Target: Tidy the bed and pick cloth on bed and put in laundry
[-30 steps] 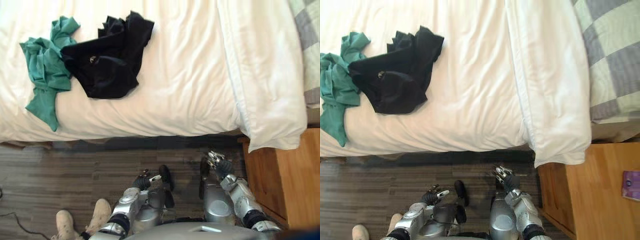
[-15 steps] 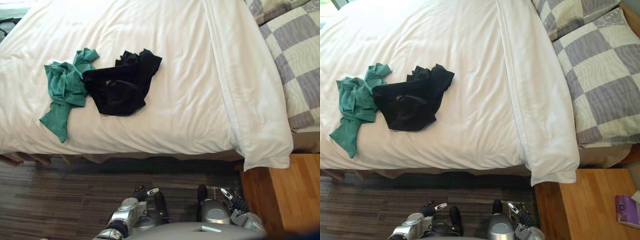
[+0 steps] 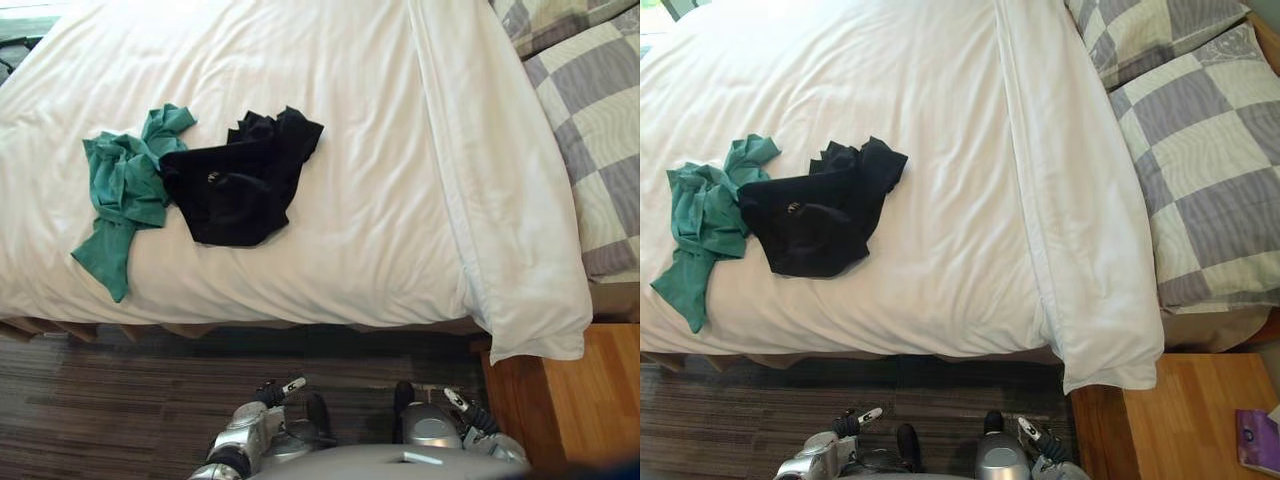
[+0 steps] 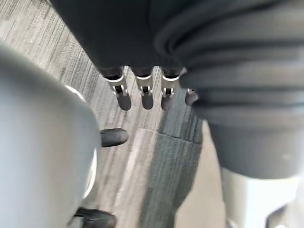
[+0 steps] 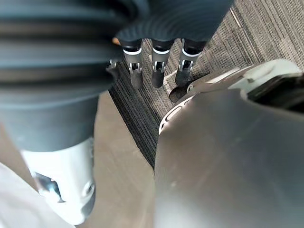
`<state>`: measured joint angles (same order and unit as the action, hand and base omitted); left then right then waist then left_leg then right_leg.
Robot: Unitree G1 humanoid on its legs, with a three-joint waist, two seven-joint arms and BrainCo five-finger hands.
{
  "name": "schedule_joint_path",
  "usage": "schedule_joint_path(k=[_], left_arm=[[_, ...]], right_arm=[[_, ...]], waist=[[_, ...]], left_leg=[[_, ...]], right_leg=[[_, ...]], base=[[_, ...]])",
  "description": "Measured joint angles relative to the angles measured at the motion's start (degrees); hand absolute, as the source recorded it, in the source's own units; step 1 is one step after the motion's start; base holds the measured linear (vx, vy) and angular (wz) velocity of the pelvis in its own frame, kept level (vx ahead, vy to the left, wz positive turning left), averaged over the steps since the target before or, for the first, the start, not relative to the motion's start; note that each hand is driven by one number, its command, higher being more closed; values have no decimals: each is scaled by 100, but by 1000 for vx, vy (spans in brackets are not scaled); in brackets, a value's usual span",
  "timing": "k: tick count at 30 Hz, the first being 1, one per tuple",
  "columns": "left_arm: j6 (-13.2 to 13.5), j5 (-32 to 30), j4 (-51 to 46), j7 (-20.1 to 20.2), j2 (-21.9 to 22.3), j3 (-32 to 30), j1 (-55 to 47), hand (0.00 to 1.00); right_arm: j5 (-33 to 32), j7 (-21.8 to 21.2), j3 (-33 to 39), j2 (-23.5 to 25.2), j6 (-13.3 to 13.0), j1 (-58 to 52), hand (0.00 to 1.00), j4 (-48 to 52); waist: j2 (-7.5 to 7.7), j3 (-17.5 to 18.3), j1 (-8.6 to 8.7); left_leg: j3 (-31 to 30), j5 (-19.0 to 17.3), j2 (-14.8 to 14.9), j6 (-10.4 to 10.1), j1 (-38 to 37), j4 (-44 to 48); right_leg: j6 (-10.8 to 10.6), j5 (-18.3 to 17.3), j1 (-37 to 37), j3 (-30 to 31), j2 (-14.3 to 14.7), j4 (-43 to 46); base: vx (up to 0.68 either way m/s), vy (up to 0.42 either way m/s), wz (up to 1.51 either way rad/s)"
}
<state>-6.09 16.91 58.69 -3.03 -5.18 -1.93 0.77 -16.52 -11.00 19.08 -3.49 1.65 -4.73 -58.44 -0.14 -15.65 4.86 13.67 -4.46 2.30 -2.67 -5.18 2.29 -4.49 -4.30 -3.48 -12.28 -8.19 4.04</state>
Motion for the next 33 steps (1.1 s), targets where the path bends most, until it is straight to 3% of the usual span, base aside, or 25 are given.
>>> schedule_joint_path(k=[4, 5, 6, 7, 8, 11, 12, 13, 14, 15, 16, 17, 18, 19, 20, 21, 23, 24, 25, 26, 27, 28, 29, 30, 33], left_arm=[[146, 239, 0, -152, -13, -126, -90, 0], [204, 531, -16, -210, -33, -267, -113, 0], [206, 554, -20, -213, -32, -282, -113, 0], [240, 679, -29, -222, -45, -350, -119, 0], [302, 800, 3, -233, -65, -381, -161, 0], [329, 1044, 87, -237, -106, -382, -275, 0], [381, 1200, 125, -233, -129, -369, -279, 0], [384, 1205, 131, -233, -124, -360, -276, 0], [382, 1227, 176, -229, -114, -321, -273, 0], [366, 1265, 248, -226, -77, -277, -272, 0], [348, 1372, 262, -232, -155, -282, -249, 0], [334, 1432, 263, -243, -170, -271, -234, 0], [273, 1454, 305, -329, -200, -255, -199, 0], [272, 1331, 305, -357, -222, -278, -153, 0], [272, 1255, 297, -359, -240, -276, -141, 0], [276, 892, 252, -370, -273, -272, -151, 0], [277, 237, 133, -356, -318, -260, -199, 0], [269, -291, 102, -328, -337, -210, -216, 0], [241, -561, 102, -280, -367, -59, -172, 0], [223, -638, 103, -233, -373, -5, -149, 0], [134, -713, 105, -134, -378, 171, -66, 0], [105, -724, 106, -104, -374, 205, -34, 0], [12, -743, 105, -91, -313, 279, 16, 0], [-71, -728, 109, -85, -228, 388, 102, 0], [-121, -674, 105, -71, -73, 410, 151, 0]], right_arm=[[-5, -6, -1, -36, -10, -16, 0, -2], [-5, -10, 0, -52, -7, -19, 0, -21], [-5, -10, 4, -50, -6, -20, 0, -22], [-5, -11, 12, -40, -6, -22, 0, -31], [-15, -8, 13, -119, -3, -22, 0, -64], [-78, 20, 62, -268, -7, -18, 0, -149], [-127, 55, 63, -340, -16, -18, 0, -226], [-131, 69, 64, -360, -17, -21, 0, -247], [-132, 128, 68, -410, -27, -57, 0, -314], [-129, 176, 115, -437, -58, -90, 0, -333], [-130, 231, 172, -355, -86, -127, 0, -368], [-138, 244, 227, -300, -99, -139, 0, -371], [-251, 333, 395, -145, -182, -180, 0, -384], [-352, 341, 491, -85, -285, -227, 0, -391], [-360, 341, 502, -62, -302, -224, 0, -390], [-356, 364, 500, 7, -350, -194, 0, -374], [-356, 326, 475, 50, -382, -190, 0, -372], [-349, 199, 340, 54, -385, -185, 0, -336], [-348, 67, 215, 88, -398, -184, 0, -305], [-354, 16, 204, 93, -403, -185, 0, -296], [-353, -93, 97, 77, -460, -198, 0, -216], [-354, -135, 61, 75, -465, -200, 0, -184], [-354, -222, -20, 64, -477, -184, 0, -85], [-357, -291, -37, 55, -560, -161, 0, 66], [-413, -402, -80, 24, -589, -175, 0, 136]], waist=[[-7, 9, -44], [74, 24, -78], [87, 17, -77], [177, -15, -80], [138, 3, -71], [101, 13, 27], [76, 13, 64], [61, 11, 70], [-11, 23, 112], [-119, 76, 128], [5, 40, 119], [47, 53, 119], [57, 97, 134], [58, 79, 67], [69, 66, 39], [63, 55, 19], [6, 26, -18], [-4, 26, -38], [-2, 29, -40], [1, 31, -38], [27, 46, -24], [47, 57, -8], [86, 80, 23], [82, 78, 45], [-50, 64, 49]], left_leg=[[-54, -2, 24, -7, 55, 156], [-237, -21, -54, -29, 353, 609], [-254, -49, -71, -78, 408, 689], [-324, -245, -56, -80, 642, 1120], [-339, -465, 199, -97, 933, 1644], [-651, -501, 704, -161, 1364, 2171], [-909, -494, 957, -161, 1472, 2194], [-985, -490, 1014, -162, 1479, 2190], [-1146, -481, 1112, -170, 1476, 2177], [-1159, -491, 1141, -516, 1489, 2158], [-1112, -598, 974, -1027, 1545, 2423], [-1091, -689, 839, -913, 1588, 2552], [-1100, -936, 672, -788, 1776, 2887], [-1039, -1053, 569, -615, 1827, 2993], [-995, -1076, 548, -574, 1809, 2991], [-845, -1105, 530, -415, 1712, 2905], [-585, -984, 593, -208, 1438, 2526], [-448, -800, 616, -99, 1189, 2032], [-384, -608, 576, -42, 1023, 1611], [-373, -533, 548, -24, 991, 1460], [-352, -295, 398, 45, 900, 1028], [-354, -199, 328, 65, 879, 883], [-346, -31, 146, 109, 849, 588], [-335, 67, -29, 146, 855, 442], [-334, 178, -43, 149, 739, 346]], right_leg=[[23, -179, 84, -6, -77, 294], [40, -462, 308, 14, -310, 719], [68, -506, 320, 9, -340, 761], [79, -633, 410, 9, -470, 975], [46, -816, 537, 37, -629, 1324], [-172, -1199, 754, 142, -1050, 2066], [-403, -1386, 907, 278, -1305, 2457], [-473, -1421, 921, 316, -1360, 2527], [-716, -1473, 886, 370, -1523, 2616], [-896, -1421, 816, 385, -1653, 2572], [-968, -1330, 673, 426, -1854, 2411], [-956, -1191, 564, 431, -1969, 2254], [-956, -438, 409, 449, -2057, 1836], [-674, 271, 421, 504, -2098, 1635], [-454, 497, 441, 523, -2109, 1609], [336, 1204, 541, 404, -2113, 1590], [88, 912, 672, 12, -1922, 1787], [-259, 542, 708, -318, -1571, 1819], [-433, 249, 710, -526, -1143, 1783], [-481, 142, 709, -578, -1003, 1764], [-543, -143, 709, -584, -481, 1597], [-483, -223, 706, -571, -306, 1488], [-224, -515, 583, -566, -24, 1031], [-34, -543, 387, -505, 5, 533], [42, -448, 204, -570, 19, 372]], base=[[-22, -13, 11], [-86, -17, 19], [-109, -20, 22], [-102, 2, 7], [-79, 81, 11], [-7, 185, 5], [27, 292, -6], [57, 382, -11], [147, 558, -6], [234, 792, 7], [195, 612, 13], [228, 600, 27], [177, 502, 19], [222, 638, 14], [159, 484, -7], [235, 606, -22], [184, 460, -34], [111, 292, -35], [127, 333, -29], [78, 203, -4], [50, 118, 8], [55, 96, 15], [51, 42, 18], [38, 30, 18], [19, -2, 14]])
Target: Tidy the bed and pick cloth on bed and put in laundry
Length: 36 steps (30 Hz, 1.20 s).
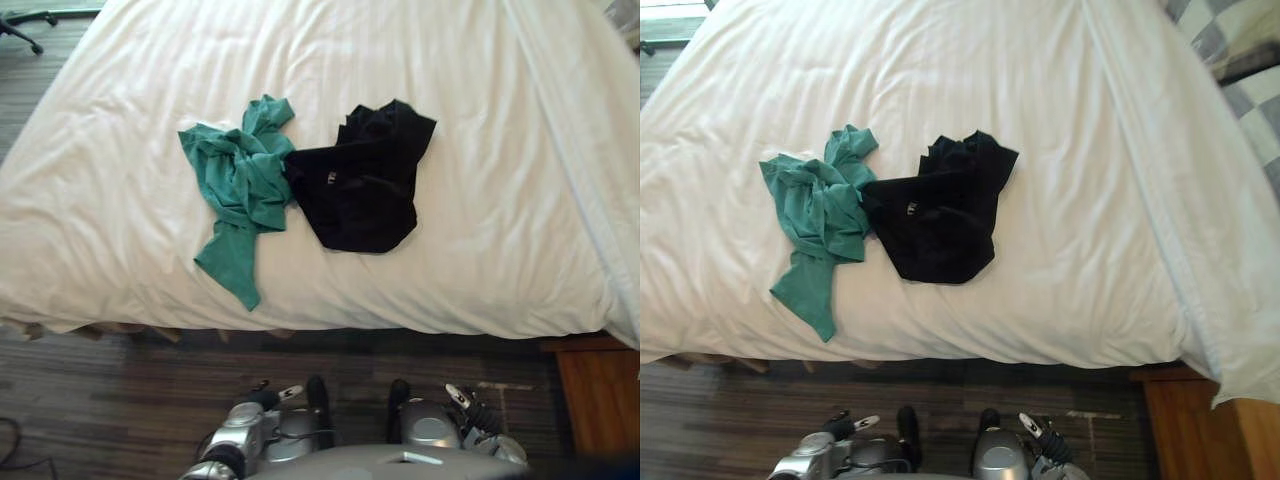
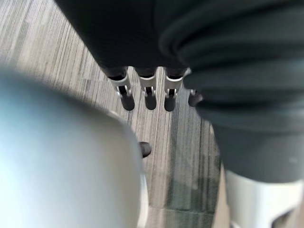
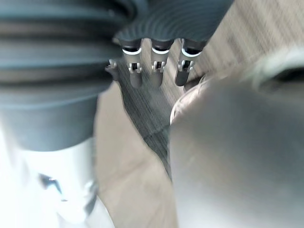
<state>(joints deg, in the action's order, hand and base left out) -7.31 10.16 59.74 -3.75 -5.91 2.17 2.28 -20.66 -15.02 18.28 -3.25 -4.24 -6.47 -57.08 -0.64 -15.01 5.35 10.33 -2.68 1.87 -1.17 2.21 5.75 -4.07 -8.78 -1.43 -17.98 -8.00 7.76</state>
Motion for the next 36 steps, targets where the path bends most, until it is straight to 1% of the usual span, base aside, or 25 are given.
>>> schedule_joint_path(k=[4, 7, 11, 12, 13, 14, 16, 17, 19, 20, 21, 23, 24, 25, 26, 27, 28, 29, 30, 31, 32, 33, 34, 35, 36], left_arm=[[82, 245, -7, -40, -13, -31, -63, 0], [347, 874, -51, -57, -67, -283, -93, 0], [546, 1404, -33, -150, -114, -420, -163, 0], [549, 1406, -28, -147, -105, -463, -193, 0], [528, 1426, 15, -154, -115, -508, -197, 0], [531, 1428, 10, -153, -115, -508, -197, 0], [546, 1546, 5, -141, -178, -523, -183, 0], [547, 1553, 6, -148, -188, -524, -183, 0], [599, 1624, 13, -175, -182, -541, -217, 0], [600, 1628, 20, -169, -175, -538, -235, 0], [609, 1635, 28, -154, -123, -530, -266, 0], [567, 1637, 25, -149, -134, -507, -269, 0], [545, 1682, 3, -153, -151, -529, -270, 0], [536, 1675, 2, -156, -156, -527, -269, 0], [522, 1630, 6, -156, -172, -524, -275, 0], [508, 1498, 0, -135, -243, -535, -272, 0], [504, 1403, 1, -133, -229, -537, -273, 0], [505, 1151, -5, -130, -235, -555, -319, 0], [501, 881, -6, -118, -309, -578, -414, 0], [491, 781, 7, -107, -351, -557, -425, 0], [411, 621, 7, -83, -394, -536, -427, 0], [371, 511, -5, -19, -399, -486, -402, 0], [326, 427, -6, 37, -330, -445, -378, 0], [276, 396, -4, 89, -304, -453, -353, 0], [264, 367, -10, 115, -267, -449, -310, 0]], right_arm=[[10, -14, -170, -6, 2, 105, 0, -2], [65, -4, -296, -32, 10, 238, 0, -10], [162, 123, -303, -152, 58, 211, 0, -31], [167, 143, -294, -176, 84, 215, 0, -29], [163, 179, -186, -206, 117, 214, 0, -22], [162, 184, -140, -211, 137, 212, 0, -23], [178, 210, 57, -270, 149, 173, 0, -29], [179, 215, 87, -287, 147, 151, 0, -32], [178, 227, 116, -498, 127, -57, 0, -100], [178, 231, 116, -527, 125, -87, 0, -109], [180, 266, 130, -614, 128, -111, 0, -146], [186, 291, 148, -555, 105, -50, 0, -168], [285, 344, 170, -414, 47, 0, 0, -236], [373, 443, 214, -365, 28, -5, 0, -265], [405, 456, 274, -351, -29, -30, 0, -342], [411, 447, 257, -225, -159, -19, 0, -351], [432, 461, 256, -219, -198, -6, 0, -348], [479, 473, 199, -153, -301, -24, 0, -346], [596, 323, -1, -131, -399, -18, 0, -329], [654, 218, -132, -121, -427, -16, 0, -291], [695, 50, -277, -78, -460, -11, 0, -180], [705, -103, -339, 4, -501, 6, 0, -8], [699, -233, -442, 36, -529, 33, 0, 126], [693, -291, -467, 39, -532, 84, 0, 163], [675, -336, -472, 19, -529, 160, 0, 155]], waist=[[28, 10, -33], [77, -154, -173], [135, -320, -175], [87, -322, -175], [31, -349, -96], [43, -356, -78], [137, -409, 58], [149, -415, 66], [115, -397, 143], [94, -385, 157], [82, -367, 159], [101, -351, 179], [50, -312, 132], [60, -299, 129], [78, -299, 116], [114, -296, -1], [119, -293, -25], [101, -250, -55], [154, -141, -44], [160, -98, -21], [186, -46, -6], [195, -26, -21], [218, -5, -8], [250, 29, 5], [307, 61, -9]], left_leg=[[37, 18, 23, -52, -117, -98], [321, -233, 174, -311, 247, 962], [482, -413, 278, -338, 579, 2016], [492, -569, 354, -290, 585, 2091], [465, -812, 647, -278, 594, 2262], [452, -843, 736, -283, 601, 2282], [23, -781, 1174, -295, 704, 2230], [-80, -722, 1239, -283, 703, 2208], [-631, -114, 1429, -63, 672, 1884], [-695, 98, 1433, 18, 654, 1788], [-849, -154, 1224, -530, 541, 1744], [-803, -777, 1031, -815, 696, 2059], [-811, -1036, 940, -987, 866, 2451], [-802, -1142, 910, -1013, 902, 2552], [-746, -1406, 879, -974, 849, 2613], [-572, -1525, 839, -793, 746, 2651], [-495, -1532, 837, -718, 664, 2579], [-265, -1478, 865, -584, 487, 2326], [-100, -1317, 905, -473, 277, 1881], [-70, -1217, 917, -450, 190, 1653], [-18, -1024, 917, -413, 37, 1226], [25, -782, 869, -369, -135, 770], [30, -516, 707, -289, -246, 332], [33, -403, 577, -247, -254, 175], [24, -352, 423, -202, -266, 103]], right_leg=[[52, -38, -41, 27, 30, 17], [104, -299, 152, 323, -77, 490], [151, -577, 277, 431, -339, 1103], [153, -585, 328, 462, -345, 1205], [144, -707, 461, 537, -447, 1526], [121, -743, 514, 584, -498, 1619], [-73, -1031, 807, 764, -983, 2212], [-121, -1081, 858, 818, -1075, 2312], [-593, -1383, 1003, 1058, -1621, 2850], [-688, -1419, 1017, 1110, -1699, 2917], [-940, -1427, 1085, 1264, -1965, 2988], [-1003, -1107, 849, 1257, -2205, 2516], [-1010, -549, 523, 1243, -2227, 1886], [-1000, -278, 405, 1251, -2227, 1666], [-980, 367, 268, 1276, -2224, 1373], [-513, 1181, 304, 1272, -2233, 1212], [-151, 1480, 320, 1199, -2228, 1157], [406, 1682, 464, 974, -2192, 1183], [-191, 1204, 592, 792, -1779, 1347], [-408, 1004, 592, 745, -1517, 1346], [-581, 692, 583, 675, -1022, 1316], [-564, 421, 568, 604, -478, 1187], [-321, 83, 475, 567, -21, 849], [-187, 44, 374, 594, 132, 545], [95, 53, 181, 571, 134, 209]], base=[[-8, -30, -4], [-70, -15, -33], [-89, 20, -19], [-42, 123, -28], [-37, 133, -22], [-17, 180, -13], [3, 220, 8], [16, 306, 11], [57, 412, 12], [107, 506, 14], [93, 443, 12], [149, 667, 22], [148, 623, 20], [152, 739, 3], [110, 587, -22], [129, 695, -36], [88, 424, -55], [81, 417, -61], [77, 364, -56], [70, 328, -37], [75, 196, -11], [108, 199, 3], [135, 196, 18], [117, 145, 29], [93, 120, 30]])
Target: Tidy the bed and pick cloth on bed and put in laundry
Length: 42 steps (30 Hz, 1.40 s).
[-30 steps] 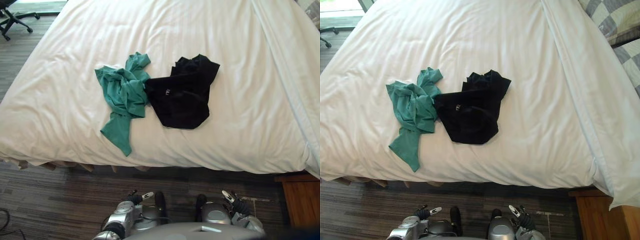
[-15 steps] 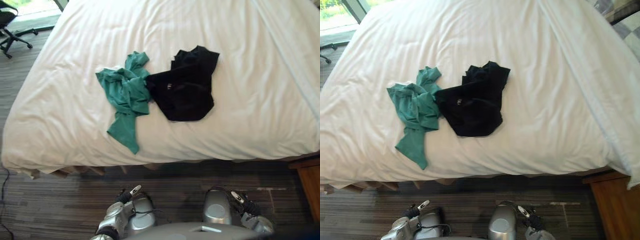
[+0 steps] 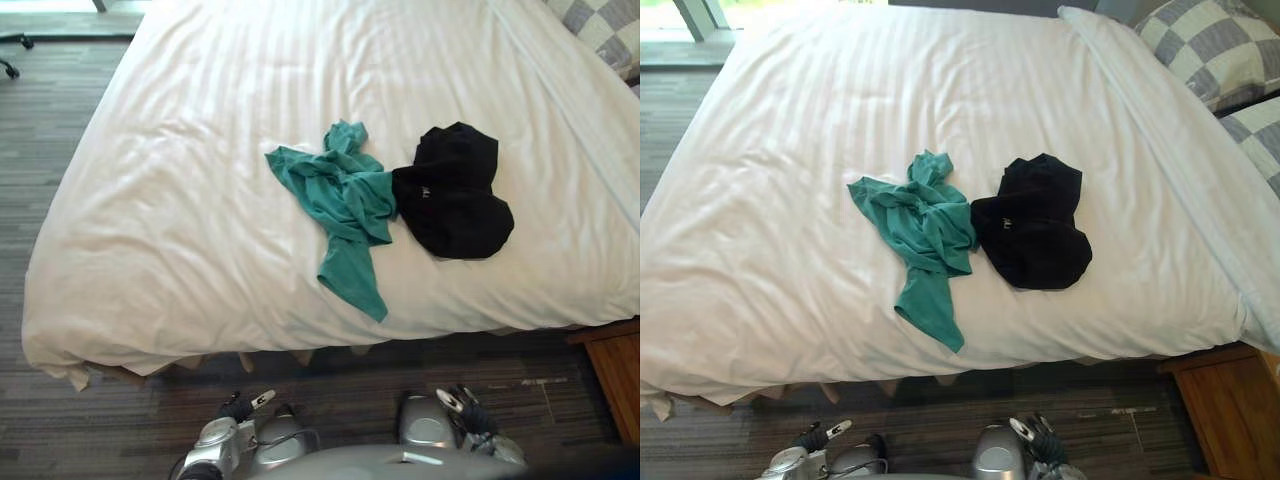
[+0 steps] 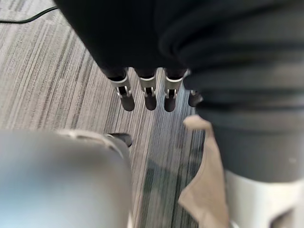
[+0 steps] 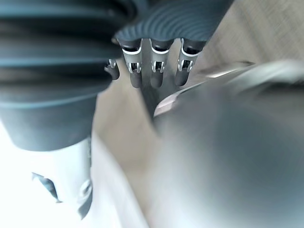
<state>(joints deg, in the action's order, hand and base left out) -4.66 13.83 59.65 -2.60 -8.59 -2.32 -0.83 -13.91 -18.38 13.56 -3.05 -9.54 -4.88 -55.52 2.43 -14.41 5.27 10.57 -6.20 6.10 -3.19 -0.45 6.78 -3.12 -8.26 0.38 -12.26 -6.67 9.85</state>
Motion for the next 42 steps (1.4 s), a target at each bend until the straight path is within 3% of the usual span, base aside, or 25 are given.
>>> schedule_joint_path(k=[1, 6, 14, 18, 19, 25, 29, 32, 37, 42], left_arm=[[-9, -4, 0, 20, 129, -1, 7, 0], [26, -134, 4, 25, 208, 7, -142, 0], [45, -246, 15, 103, 240, 9, -203, 0], [36, -450, 17, 226, 243, 19, -214, 0], [-17, -572, 125, 238, 272, 222, -208, 0], [3, -550, 127, 234, 272, 222, -208, 0], [164, -190, 141, 217, 277, 217, -256, 0], [298, 119, 145, 151, 287, 204, -312, 0], [412, 913, 145, -305, 311, 82, -423, 0], [524, 1635, 156, -662, 389, -559, -616, 0]], right_arm=[[-21, -7, -3, -28, 1, 85, 0, -24], [-74, 9, -193, 17, 17, 147, 0, -272], [-276, 364, -226, 28, 55, 257, 0, -658], [-274, 530, -224, 29, 198, 240, 0, -676], [-107, 751, -171, -14, 507, 236, 0, -730], [-117, 750, -175, -14, 503, 235, 0, -730], [-194, 743, -201, -12, 466, 223, 0, -731], [-607, 838, -226, 21, 355, 211, 0, -732], [-1739, 1444, -185, 56, 155, 44, 0, -727], [-2157, 1890, 412, 73, 95, -183, 0, -717]], waist=[[-128, -9, -1], [-315, 193, -102], [-223, 294, -131], [-188, 372, -140], [-274, 618, -144], [-273, 618, -143], [-270, 616, -146], [-255, 607, -150], [-249, 603, -161], [-259, 598, -162]], left_leg=[[1, 72, -64, 27, -65, -11], [135, 165, -87, -27, -598, -377], [343, 498, -35, -118, -1061, -1128], [381, 564, -46, -84, -1046, -1234], [458, 584, -110, -59, -1088, -1273], [467, 584, -103, -59, -1093, -1273], [484, 572, -88, -77, -1127, -1271], [486, 553, -49, -105, -1186, -1270], [496, 522, -20, -148, -1214, -1267], [516, 501, 10, -177, -1189, -1243]], right_leg=[[-1, 91, -179, -7, -43, -162], [-3, 89, -594, 56, -53, -289], [13, 192, -698, 171, 88, -519], [-4, 352, -701, 168, 109, -693], [-36, 595, -989, 89, 158, -1191], [-35, 595, -989, 95, 161, -1191], [-32, 597, -1009, 114, 172, -1191], [-32, 597, -1074, 116, 180, -1211], [-29, 600, -1084, 115, 182, -1262], [-20, 605, -1089, 113, 218, -1338]], base=[[69, 80, 28], [61, 11, 0], [-52, -19, -14], [-88, 1, -2], [-38, 4, -3], [0, 0, 0], [0, 0, -3], [0, 0, 0], [0, 0, 0], [6, -6, 0]])
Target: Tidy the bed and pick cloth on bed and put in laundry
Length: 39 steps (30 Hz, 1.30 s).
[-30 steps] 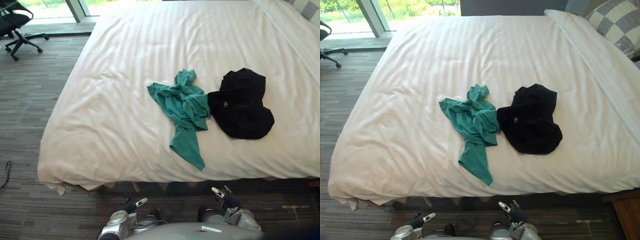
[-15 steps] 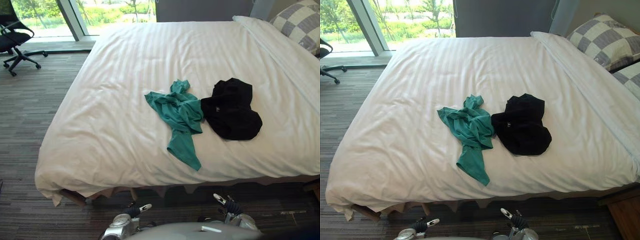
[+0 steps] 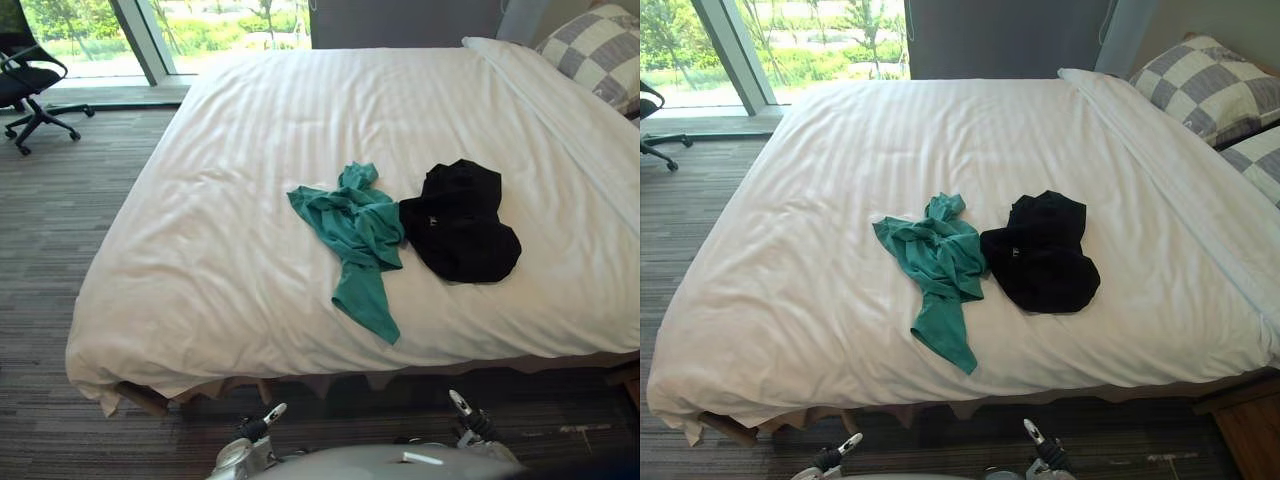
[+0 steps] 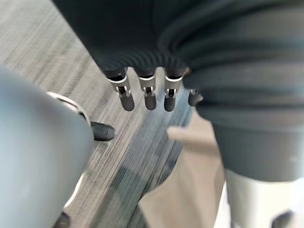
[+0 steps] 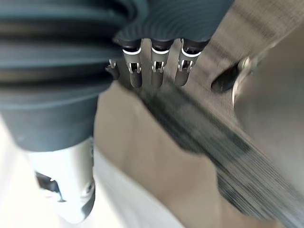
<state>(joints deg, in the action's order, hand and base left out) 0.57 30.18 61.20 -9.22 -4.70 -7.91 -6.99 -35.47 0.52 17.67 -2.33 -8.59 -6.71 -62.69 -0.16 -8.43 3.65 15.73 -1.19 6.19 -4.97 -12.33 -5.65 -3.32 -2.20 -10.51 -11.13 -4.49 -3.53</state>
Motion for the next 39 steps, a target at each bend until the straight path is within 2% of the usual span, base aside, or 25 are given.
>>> schedule_joint_path(k=[5, 7, 12, 17, 19, 20, 23, 25, 29, 31, 33, 34, 35, 36, 39], left_arm=[[178, 407, -2, -223, -7, -1183, -233, 0], [251, 516, -21, -217, -9, -1447, -292, 0], [598, 799, -157, -199, -54, -2702, -448, 0], [881, 1352, -348, -437, -451, -3933, -523, 0], [991, 1372, -539, -542, -890, -4163, -547, 0], [1039, 1320, -711, -634, -1029, -4163, -572, 0], [1410, 744, -1696, -1122, -1503, -3964, -498, 0], [1650, 181, -2720, -1509, -1738, -3782, -338, 0], [1765, -935, -4254, -1612, -2177, -3483, 36, 0], [1785, -1477, -4922, -1406, -2322, -3136, 296, 0], [1788, -1697, -5217, -1089, -2376, -2771, 527, 0], [1787, -1796, -5302, -947, -2392, -2610, 618, 0], [1765, -1875, -5340, -594, -2440, -2144, 861, 0], [1758, -1878, -5340, -529, -2448, -2073, 905, 0], [1694, -2016, -5328, 150, -2610, -1141, 1406, 0]], right_arm=[[-222, 252, 726, -8, -262, -205, 0, 237], [-254, 271, 935, -9, -330, -216, 0, 320], [-487, 445, 2193, -164, -671, -235, 0, 743], [-486, 500, 3261, -898, -979, -194, 0, 1049], [-394, 547, 3384, -1251, -1145, -195, 0, 1354], [-342, 589, 3370, -1338, -1178, -200, 0, 1524], [-104, 774, 3182, -1514, -1250, -179, 0, 2345], [203, 891, 3081, -1527, -1263, -71, 0, 2933], [689, 868, 2727, -1650, -1289, 78, 0, 3757], [841, 785, 2496, -1779, -1284, 263, 0, 3967], [947, 608, 2215, -1930, -1263, 323, 0, 4023], [991, 535, 2076, -1979, -1237, 370, 0, 4095], [1118, 390, 1696, -2145, -1176, 536, 0, 4145], [1146, 362, 1639, -2169, -1165, 562, 0, 4145], [1224, 164, 948, -2371, -1065, 784, 0, 4137]], waist=[[-59, -32, -7], [-78, -44, -7], [-142, -62, -14], [-204, 15, 4], [-217, 95, 28], [-220, 131, 36], [-216, 282, 39], [-203, 306, 27], [-211, 302, 29], [-250, 279, 60], [-268, 265, 64], [-291, 252, 77], [-322, 228, 166], [-328, 222, 170], [-334, 169, 182]], left_leg=[[14, -7, 18, -10, 30, 5], [15, -8, 18, -12, 29, 5], [9, -12, 23, -13, 47, 3], [23, -91, 46, -78, 57, -1], [30, -104, 72, -94, 63, 3], [32, -101, 80, -90, 71, 5], [39, -89, 80, -73, 142, 8], [50, -86, 79, -72, 144, 24], [107, -88, 71, -70, 148, 93], [108, -88, 77, -70, 148, 130], [108, -89, 75, -68, 150, 181], [105, -89, 77, -68, 144, 183], [103, -89, 87, -68, 143, 190], [103, -89, 90, -68, 143, 193], [117, -89, 118, -67, 147, 249]], right_leg=[[0, -1, -14, -5, 16, -25], [0, -1, -15, -6, 15, -25], [9, -9, -18, -21, 14, -13], [36, -74, 13, -28, 40, 8], [52, -95, 25, -32, 65, -3], [57, -100, 36, -31, 76, -3], [81, -115, 145, -20, 108, 12], [122, -141, 169, 11, 134, 48], [138, -180, 165, 91, 127, 106], [151, -207, 193, 96, 121, 187], [156, -238, 194, 109, 106, 230], [156, -260, 196, 109, 88, 253], [156, -279, 206, 111, 90, 287], [158, -282, 210, 111, 91, 297], [179, -311, 272, 170, 108, 416]], base=[[17, -19, 0], [0, 0, 0], [-45, -21, 1], [-41, -20, 0], [18, -37, 0], [31, -36, -1], [51, -25, 0], [67, -24, -3], [38, -25, -8], [17, -32, -5], [-7, -16, -4], [-41, -31, 1], [-43, -24, 2], [-60, -31, -2], [-56, -28, -8]])
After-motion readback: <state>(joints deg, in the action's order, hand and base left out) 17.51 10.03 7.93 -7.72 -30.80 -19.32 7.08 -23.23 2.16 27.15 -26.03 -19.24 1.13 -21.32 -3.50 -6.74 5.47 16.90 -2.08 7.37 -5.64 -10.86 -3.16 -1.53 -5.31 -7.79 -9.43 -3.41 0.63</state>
